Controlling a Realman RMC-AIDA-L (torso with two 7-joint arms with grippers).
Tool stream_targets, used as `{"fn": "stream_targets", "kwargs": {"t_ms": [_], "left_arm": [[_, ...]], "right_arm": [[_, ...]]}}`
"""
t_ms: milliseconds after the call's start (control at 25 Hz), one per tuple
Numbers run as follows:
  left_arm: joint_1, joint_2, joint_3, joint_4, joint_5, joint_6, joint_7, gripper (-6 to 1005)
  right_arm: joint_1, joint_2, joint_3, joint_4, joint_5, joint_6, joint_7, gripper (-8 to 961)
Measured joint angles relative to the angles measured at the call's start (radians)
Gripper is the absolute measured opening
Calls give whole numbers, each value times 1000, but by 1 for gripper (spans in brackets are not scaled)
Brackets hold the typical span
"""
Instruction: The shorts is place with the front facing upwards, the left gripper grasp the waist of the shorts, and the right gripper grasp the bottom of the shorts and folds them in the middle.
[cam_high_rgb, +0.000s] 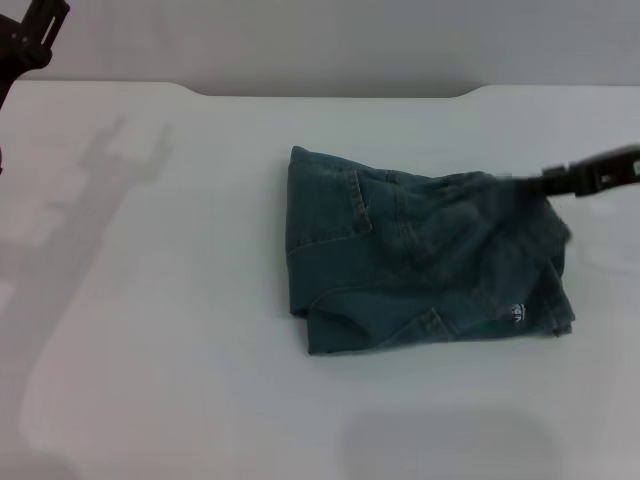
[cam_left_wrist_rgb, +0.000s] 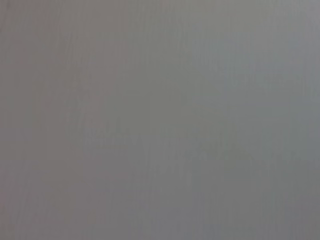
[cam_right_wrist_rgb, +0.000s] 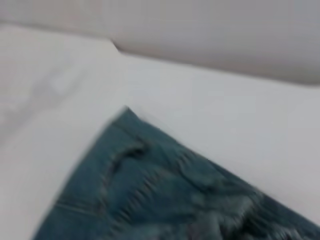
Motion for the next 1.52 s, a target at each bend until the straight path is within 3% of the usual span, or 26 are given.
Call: {"fn": "stream_targets", "kwargs": {"t_ms": [360,520,640,800,960,1160,1280,1520], "left_arm": [[1,1,0,2,0,1,-4,676],[1,2,0,5,5,1,-5,676],[3,2,3,1,6,0,-5,676],[6,1,8,0,7,-4,-12,676],[6,1,11,-3,7,-12,-18,676],[4,0,11,-4,6,-36,-17,676],[4,-2,6,-9,2,-45,-10,676],[3,-2,0,-16,-6,-53,-7,676]], "right_arm": [[-90,-6,23,-156,164,-40,-19,499],[-161,28,104,-177,261,75,-206,500],[-223,34,145,-84,465,171,-443,500],[-271,32,192,145,875,227,-900,500],[-279,35,208,374,1216,201,-1371,500],[-244,37,209,649,1674,131,-1793,499],[-220,36,209,762,1883,69,-1941,499],[-219,36,211,782,1938,52,-1963,499]]}}
